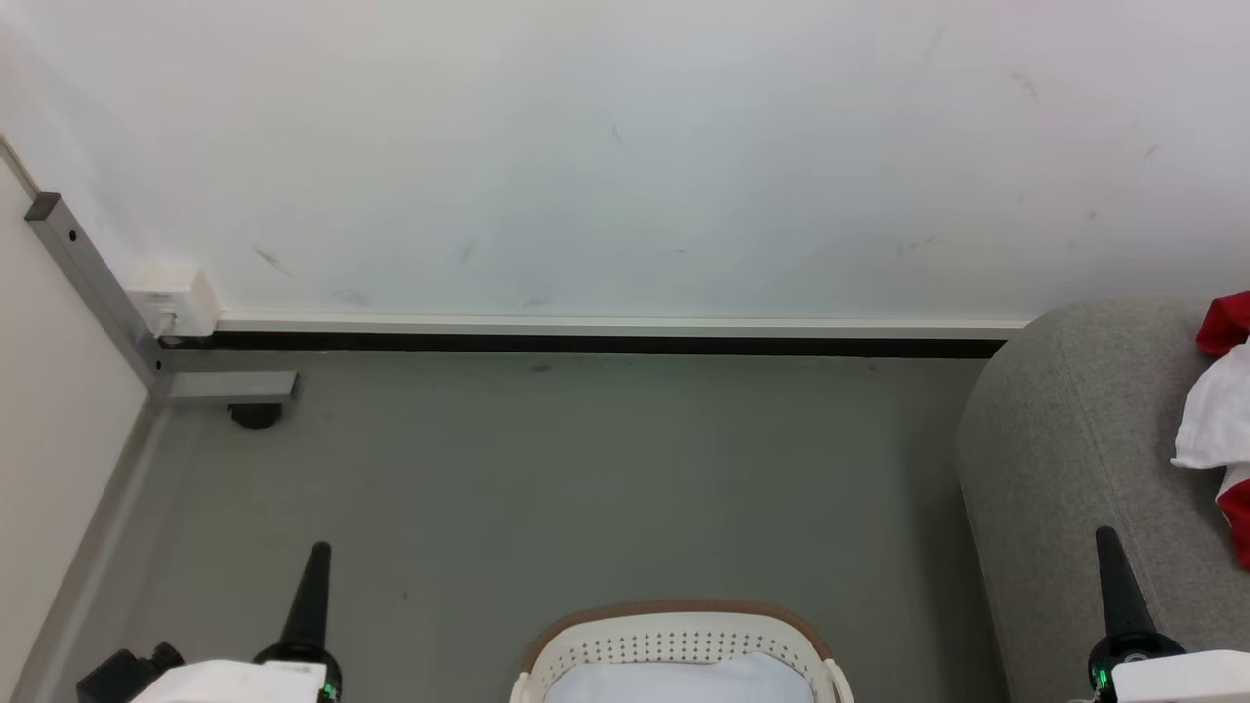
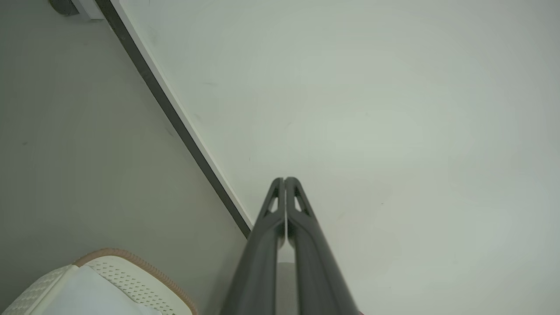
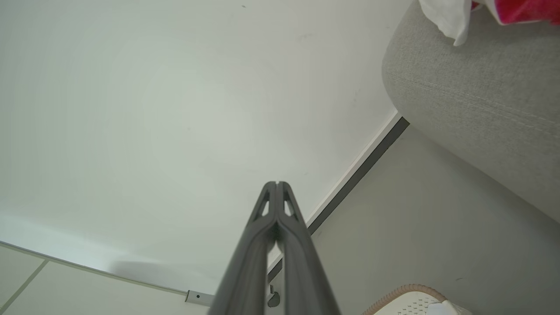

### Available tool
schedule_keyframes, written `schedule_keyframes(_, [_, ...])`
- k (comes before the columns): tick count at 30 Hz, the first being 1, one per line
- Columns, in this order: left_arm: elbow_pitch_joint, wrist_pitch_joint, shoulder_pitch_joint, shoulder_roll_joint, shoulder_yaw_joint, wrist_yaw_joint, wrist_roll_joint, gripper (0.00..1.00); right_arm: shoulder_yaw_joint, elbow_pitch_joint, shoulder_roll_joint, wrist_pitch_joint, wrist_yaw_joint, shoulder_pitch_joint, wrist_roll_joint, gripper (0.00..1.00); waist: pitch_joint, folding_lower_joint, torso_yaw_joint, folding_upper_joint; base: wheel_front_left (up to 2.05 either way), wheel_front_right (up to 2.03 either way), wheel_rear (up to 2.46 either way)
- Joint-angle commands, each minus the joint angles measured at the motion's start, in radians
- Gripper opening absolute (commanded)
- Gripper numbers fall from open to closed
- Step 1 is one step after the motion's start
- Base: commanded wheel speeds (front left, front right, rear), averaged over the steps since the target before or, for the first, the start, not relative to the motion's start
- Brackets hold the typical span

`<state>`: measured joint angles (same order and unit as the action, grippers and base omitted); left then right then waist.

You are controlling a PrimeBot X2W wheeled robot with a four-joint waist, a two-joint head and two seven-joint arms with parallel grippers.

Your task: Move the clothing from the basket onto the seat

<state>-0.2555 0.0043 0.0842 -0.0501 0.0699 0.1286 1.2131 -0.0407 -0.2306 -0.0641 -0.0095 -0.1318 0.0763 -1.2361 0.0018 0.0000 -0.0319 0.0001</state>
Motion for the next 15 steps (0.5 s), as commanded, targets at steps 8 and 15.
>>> schedule_keyframes(8, [0.010,0.022,0.021,-0.004,0.013,0.003,0.080,0.00,-0.014,0.000,-0.006,0.021,0.001,0.020,-0.077,0.00,0.000,0.0000,0.005,-0.0001,0.00,0.00,0.00])
schedule_keyframes(15, [0.010,0.040,0.022,-0.004,0.018,0.003,0.138,0.00,-0.022,-0.003,-0.005,0.037,0.001,0.025,-0.134,0.00,0.000,0.0000,0.009,-0.0001,0.00,0.00,0.00])
